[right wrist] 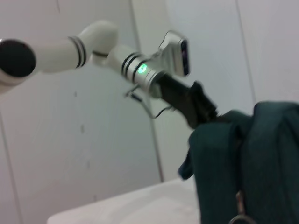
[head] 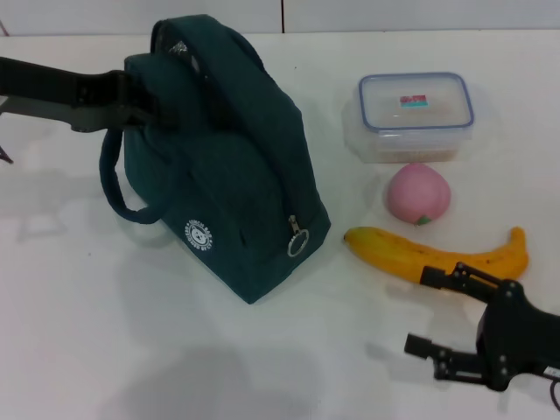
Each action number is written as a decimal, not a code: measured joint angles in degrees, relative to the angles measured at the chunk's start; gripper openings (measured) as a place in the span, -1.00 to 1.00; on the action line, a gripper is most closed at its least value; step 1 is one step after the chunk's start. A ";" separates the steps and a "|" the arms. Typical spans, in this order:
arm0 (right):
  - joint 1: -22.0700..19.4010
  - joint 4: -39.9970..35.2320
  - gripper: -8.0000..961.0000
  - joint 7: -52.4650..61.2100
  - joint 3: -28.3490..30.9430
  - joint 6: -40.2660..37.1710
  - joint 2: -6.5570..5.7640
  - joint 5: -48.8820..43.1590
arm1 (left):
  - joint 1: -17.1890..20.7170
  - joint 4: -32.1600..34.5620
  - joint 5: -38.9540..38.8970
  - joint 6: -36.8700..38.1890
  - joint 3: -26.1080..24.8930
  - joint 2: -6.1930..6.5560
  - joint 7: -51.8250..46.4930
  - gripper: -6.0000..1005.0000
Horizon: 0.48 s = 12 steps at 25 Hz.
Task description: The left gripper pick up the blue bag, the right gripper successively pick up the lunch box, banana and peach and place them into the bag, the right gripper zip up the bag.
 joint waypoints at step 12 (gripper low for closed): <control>0.33 5.37 0.76 25.19 18.55 -1.04 0.48 3.94 | 1.12 -0.13 -5.76 1.28 -0.37 1.03 0.34 -0.92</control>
